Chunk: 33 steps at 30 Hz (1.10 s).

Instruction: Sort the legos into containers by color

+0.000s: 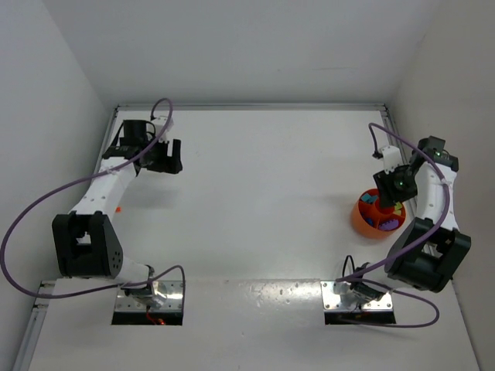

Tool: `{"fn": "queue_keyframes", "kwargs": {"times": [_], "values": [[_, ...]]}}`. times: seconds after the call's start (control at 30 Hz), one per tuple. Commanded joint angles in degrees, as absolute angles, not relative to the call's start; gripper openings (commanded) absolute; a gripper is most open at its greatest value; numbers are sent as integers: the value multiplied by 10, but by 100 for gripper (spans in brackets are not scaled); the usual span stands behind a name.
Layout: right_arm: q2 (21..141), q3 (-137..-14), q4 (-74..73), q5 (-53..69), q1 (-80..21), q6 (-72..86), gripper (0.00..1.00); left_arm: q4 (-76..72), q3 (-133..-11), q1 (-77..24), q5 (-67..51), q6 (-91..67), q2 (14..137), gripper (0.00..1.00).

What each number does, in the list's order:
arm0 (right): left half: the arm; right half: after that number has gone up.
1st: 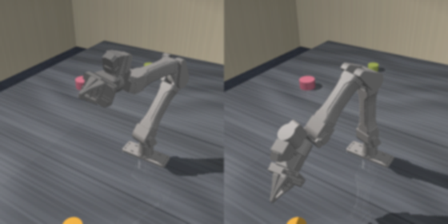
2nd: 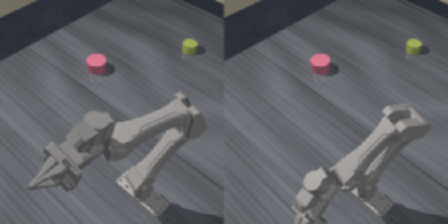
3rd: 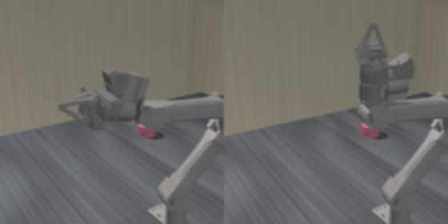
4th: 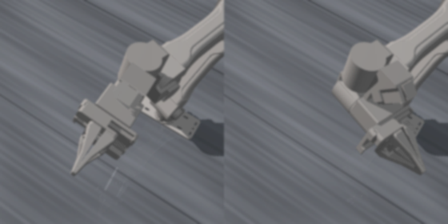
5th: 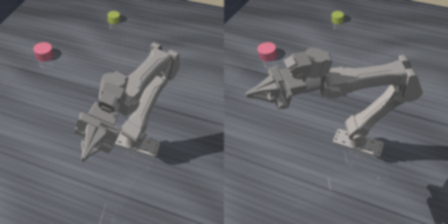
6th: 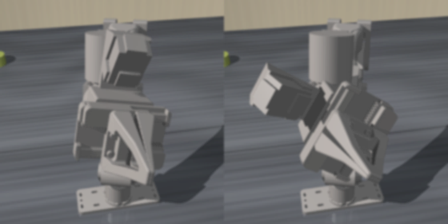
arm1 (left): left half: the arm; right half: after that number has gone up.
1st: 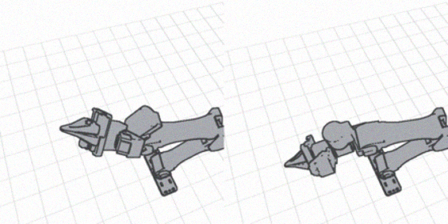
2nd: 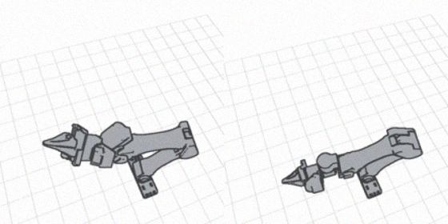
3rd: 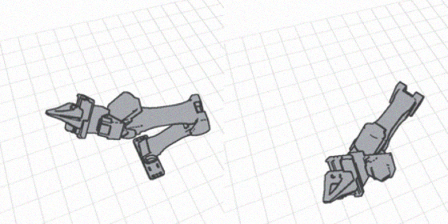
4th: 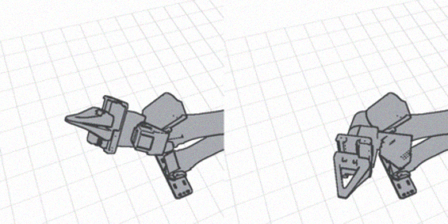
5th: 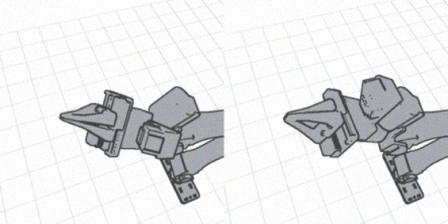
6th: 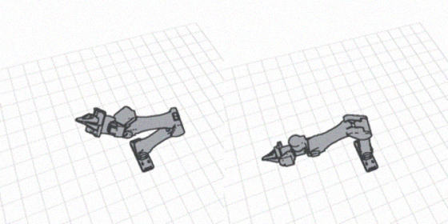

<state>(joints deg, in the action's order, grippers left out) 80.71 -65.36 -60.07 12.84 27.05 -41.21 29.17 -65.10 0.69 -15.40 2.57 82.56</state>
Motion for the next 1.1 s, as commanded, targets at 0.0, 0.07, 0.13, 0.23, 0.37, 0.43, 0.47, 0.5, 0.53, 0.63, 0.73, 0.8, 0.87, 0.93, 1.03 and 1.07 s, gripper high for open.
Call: {"fn": "queue_keyframes", "kwargs": {"times": [0.0,0.07,0.13,0.23,0.37,0.43,0.47,0.5,0.53,0.63,0.73,0.8,0.87,0.93,1.03,1.07], "values": [[806,-675,-606,159,266,-417,48,339,-687,39,-155,45,821,82],[789,-675,-606,179,261,-417,48,372,-693,54,-136,65,815,75],[782,-681,-600,200,249,-409,48,395,-700,66,-120,84,809,70],[803,-681,-587,211,227,-377,48,440,-711,90,-76,114,809,65],[824,-664,-570,245,199,-338,46,471,-691,135,-47,153,803,63],[824,-656,-553,250,180,-326,46,483,-684,162,-21,158,811,61],[824,-649,-539,250,175,-318,46,483,-679,171,-2,164,811,60],[824,-649,-534,250,175,-318,46,483,-679,181,5,164,821,59],[830,-649,-533,250,166,-311,46,483,-679,190,12,164,830,58],[837,-642,-526,256,150,-306,46,465,-672,219,24,140,848,59],[849,-649,-521,261,135,-301,46,460,-672,233,17,106,876,61],[849,-657,-521,261,130,-295,46,454,-662,239,8,84,893,62],[849,-662,-521,261,125,-289,46,446,-657,244,-1,71,903,65],[849,-662,-516,256,120,-284,46,424,-640,244,-1,55,917,66],[849,-656,-516,256,113,-269,46,406,-634,250,-1,37,926,66],[849,-656,-511,256,107,-259,46,400,-628,256,-1,37,934,66]]}}
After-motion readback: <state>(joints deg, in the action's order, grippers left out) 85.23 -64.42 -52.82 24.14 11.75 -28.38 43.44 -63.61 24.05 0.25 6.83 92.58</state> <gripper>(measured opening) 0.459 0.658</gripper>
